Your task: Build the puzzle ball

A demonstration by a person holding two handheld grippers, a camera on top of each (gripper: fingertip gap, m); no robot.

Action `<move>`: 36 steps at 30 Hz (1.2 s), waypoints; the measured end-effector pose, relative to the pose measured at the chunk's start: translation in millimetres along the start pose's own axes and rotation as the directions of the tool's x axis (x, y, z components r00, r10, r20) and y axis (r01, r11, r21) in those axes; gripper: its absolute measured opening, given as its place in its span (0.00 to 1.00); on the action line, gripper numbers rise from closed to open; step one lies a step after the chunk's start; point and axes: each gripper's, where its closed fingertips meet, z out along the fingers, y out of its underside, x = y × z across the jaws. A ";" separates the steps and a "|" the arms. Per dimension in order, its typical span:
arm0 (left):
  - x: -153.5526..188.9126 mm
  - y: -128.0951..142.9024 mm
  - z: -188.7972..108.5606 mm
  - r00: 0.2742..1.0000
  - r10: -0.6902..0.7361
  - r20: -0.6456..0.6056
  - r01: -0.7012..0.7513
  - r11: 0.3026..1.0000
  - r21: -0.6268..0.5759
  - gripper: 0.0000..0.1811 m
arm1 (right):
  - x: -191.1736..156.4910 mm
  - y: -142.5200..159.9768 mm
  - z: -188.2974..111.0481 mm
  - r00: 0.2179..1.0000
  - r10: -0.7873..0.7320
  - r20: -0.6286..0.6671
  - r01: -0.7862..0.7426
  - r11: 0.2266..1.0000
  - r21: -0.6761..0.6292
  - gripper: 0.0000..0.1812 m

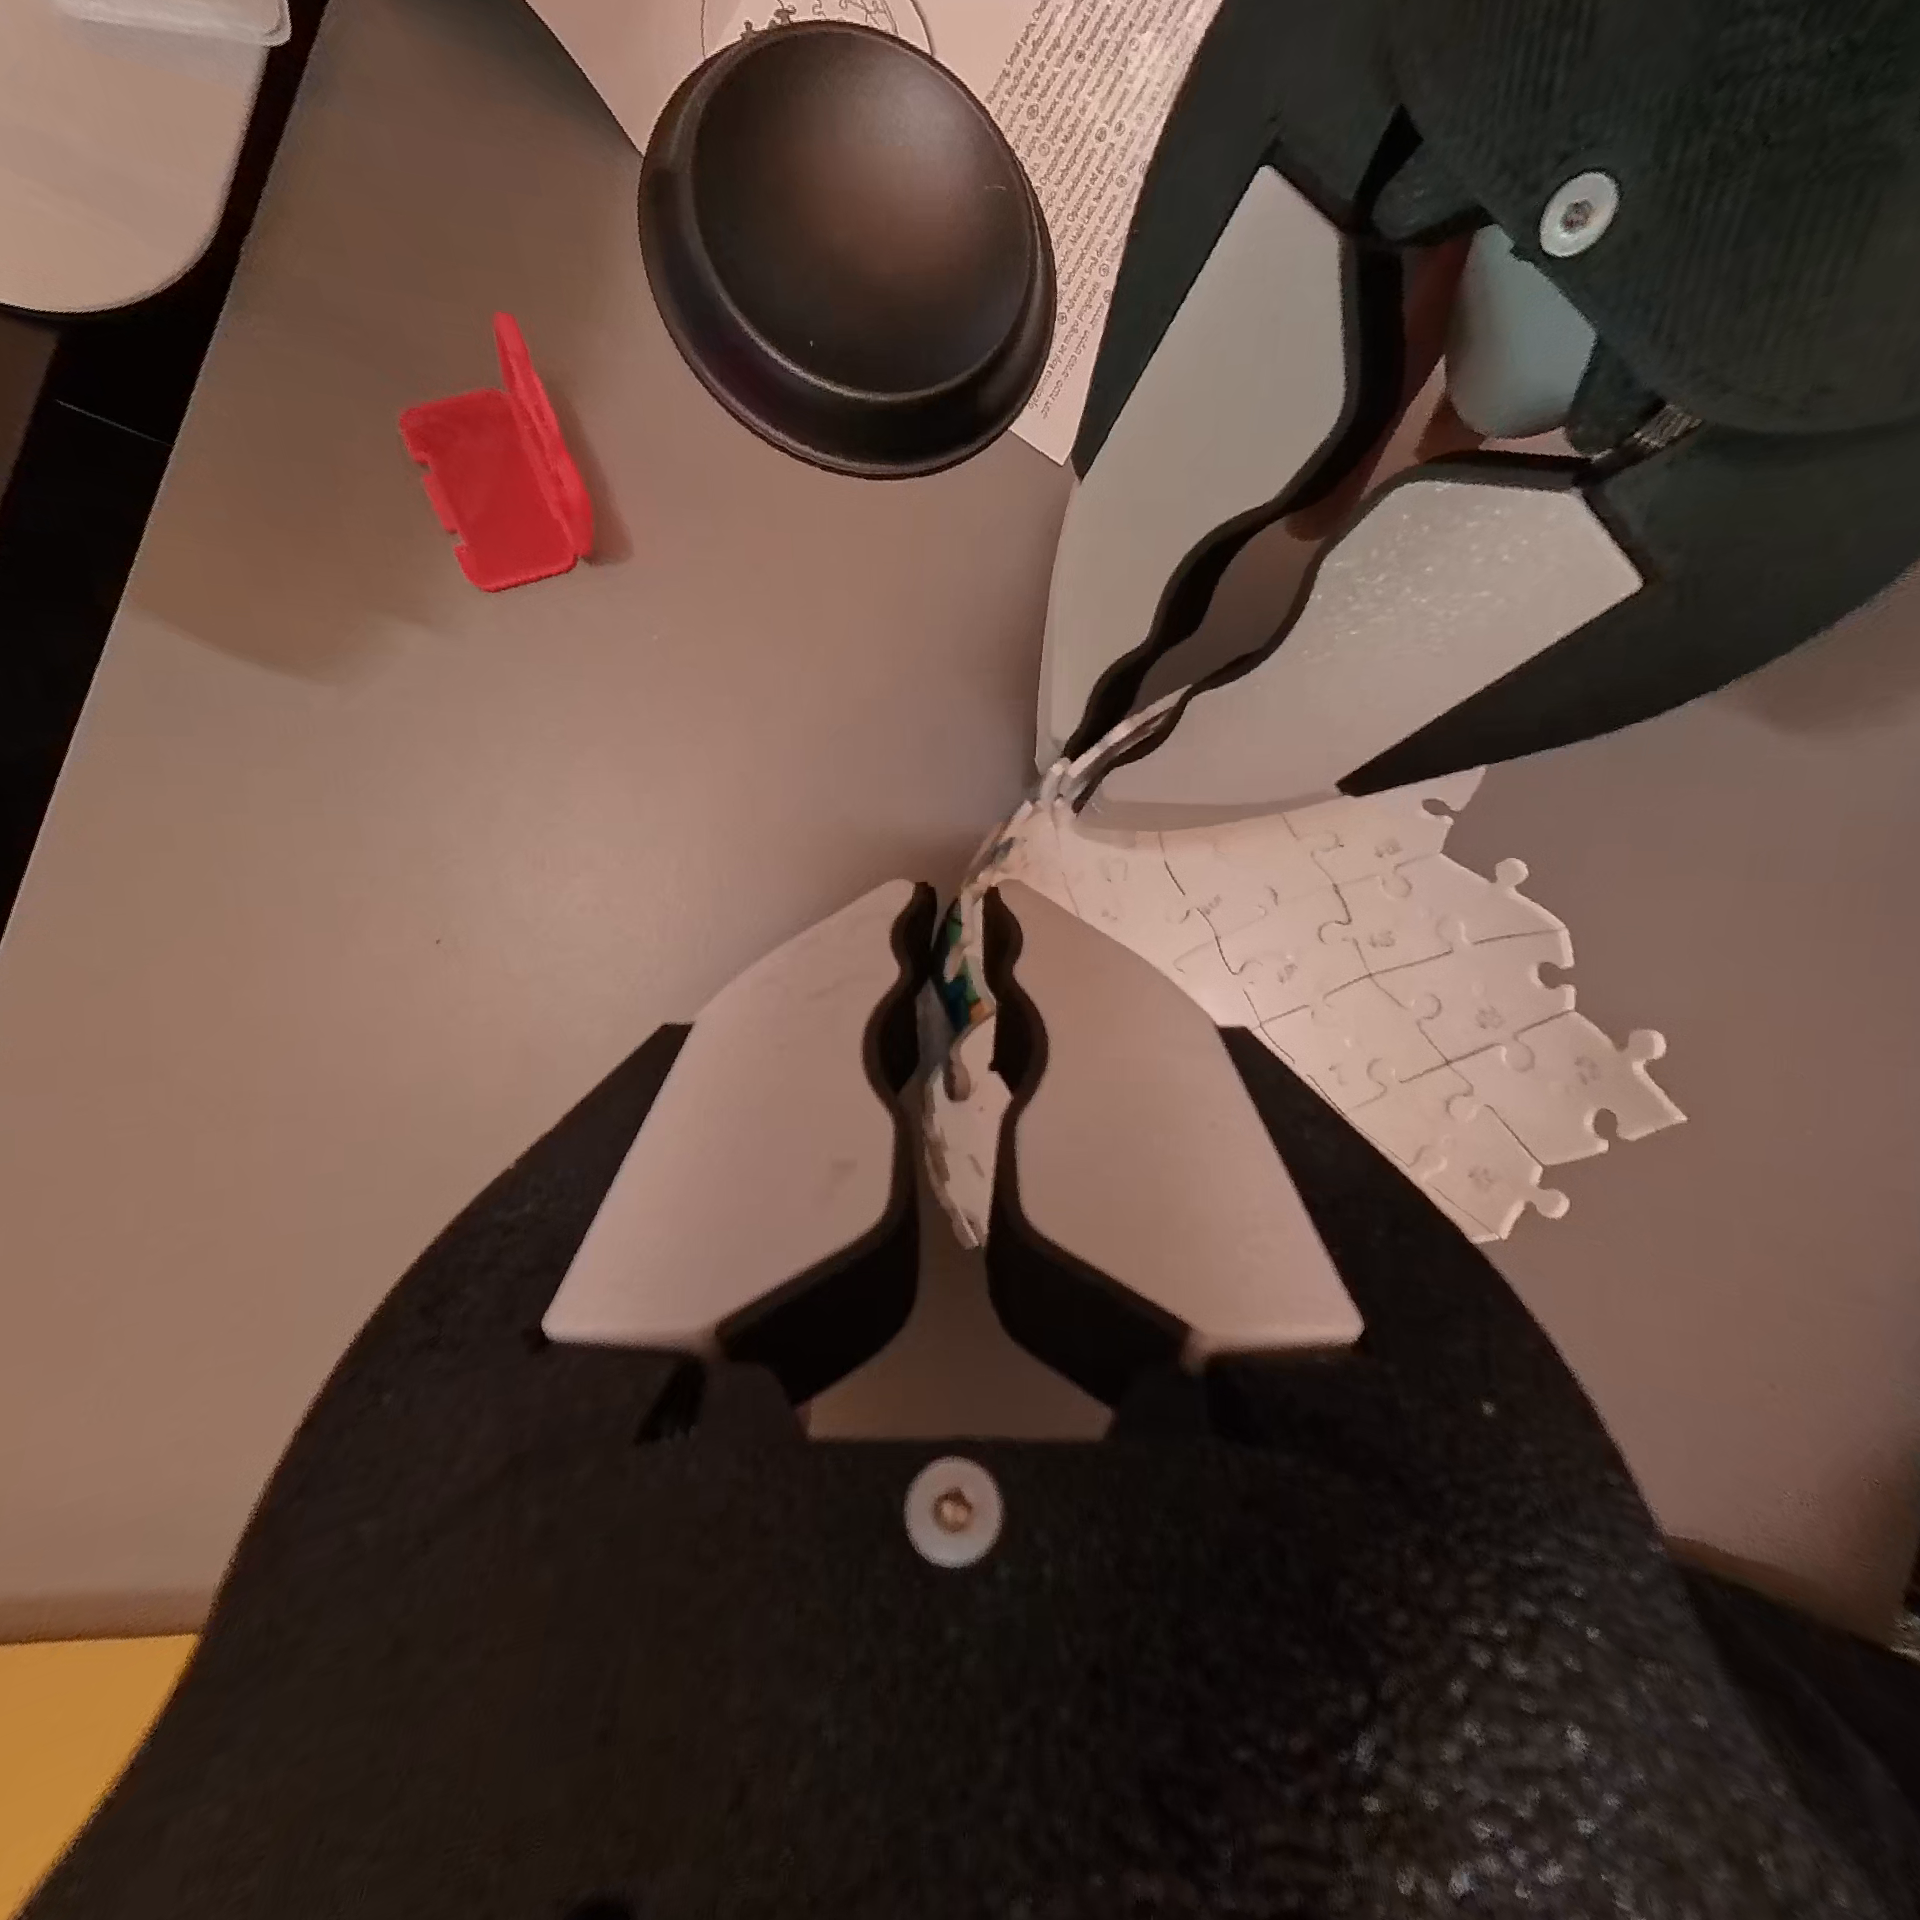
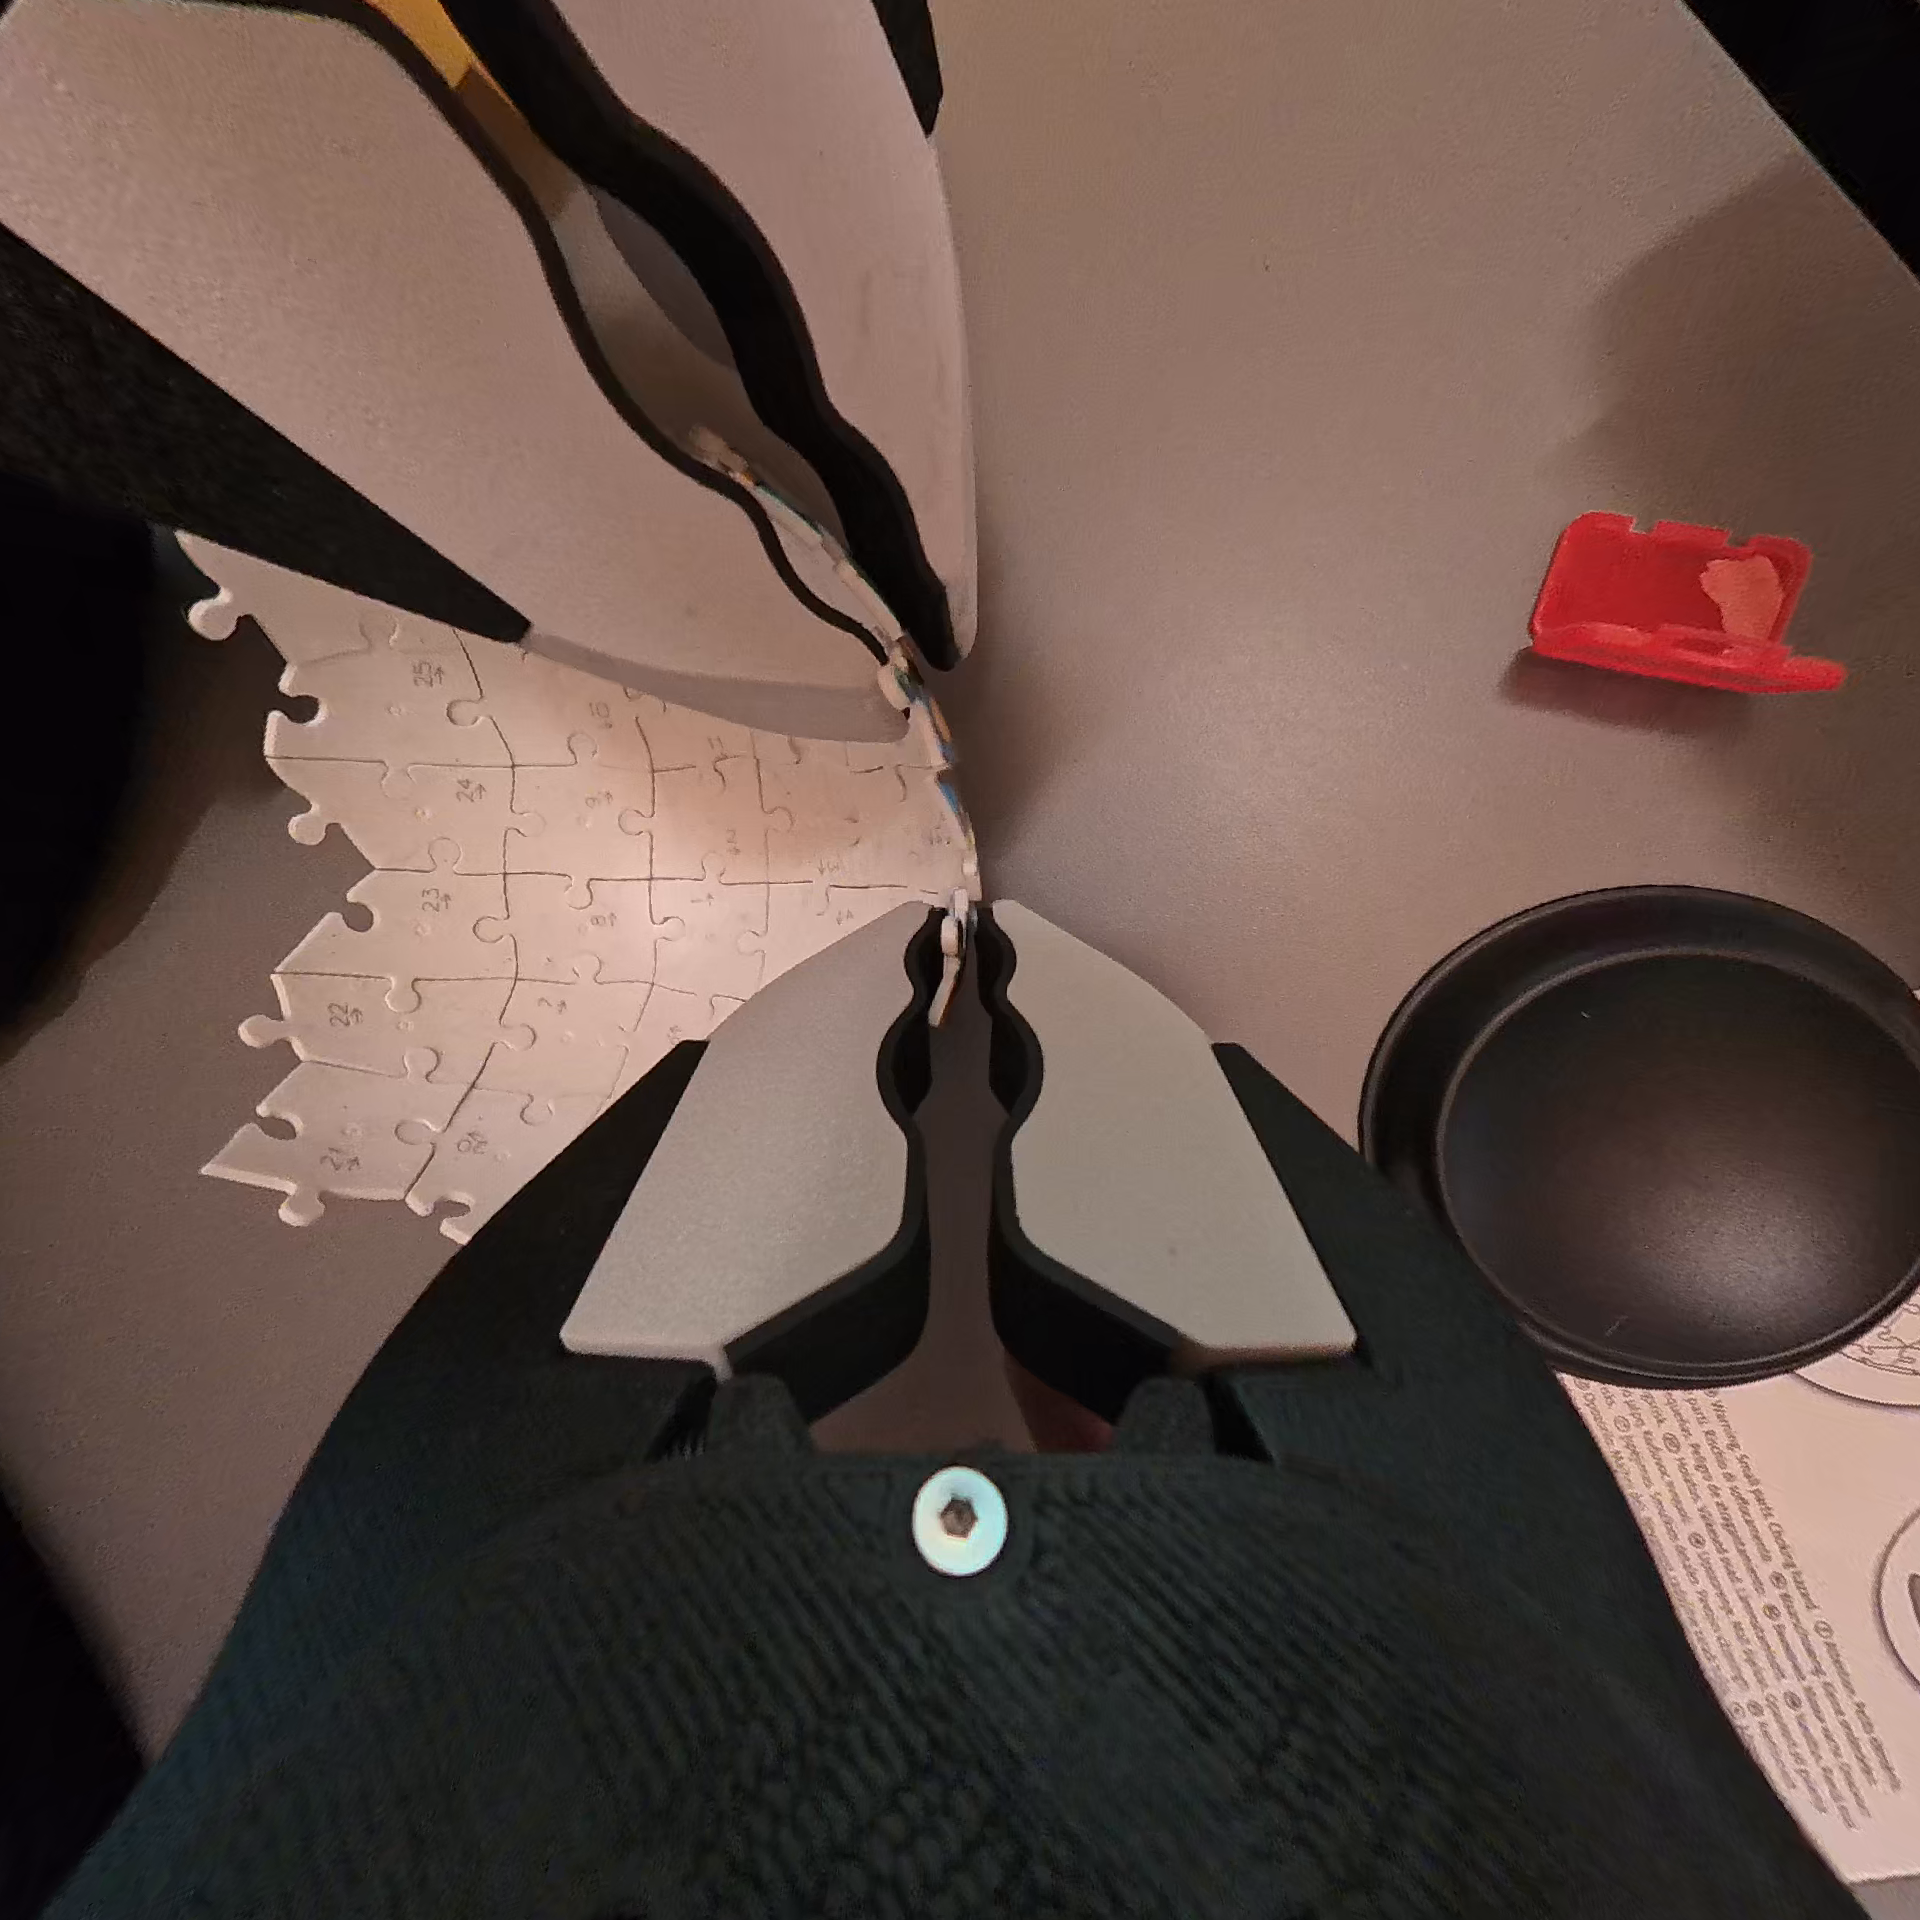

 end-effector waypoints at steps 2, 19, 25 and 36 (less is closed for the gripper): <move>0.2 -0.1 0.0 1.000 0.002 0.000 -0.002 1.000 0.000 0.05 | 0.2 0.2 0.3 1.000 -0.012 0.006 0.012 1.000 0.007 0.03; 0.0 -0.3 1.5 1.000 0.001 -0.006 -0.001 1.000 0.000 0.04 | -0.3 0.9 -0.1 0.996 -0.006 0.087 -0.002 0.996 0.091 0.03; -0.5 -0.5 3.6 1.000 0.010 0.005 -0.010 1.000 -0.010 0.04 | 1.1 3.4 -0.2 0.995 0.002 0.098 -0.005 0.999 0.035 0.03; -1.2 -0.4 3.4 1.000 0.010 0.009 -0.010 1.000 -0.010 0.04 | 1.2 6.3 -0.5 0.990 0.036 0.135 -0.041 0.999 0.034 0.03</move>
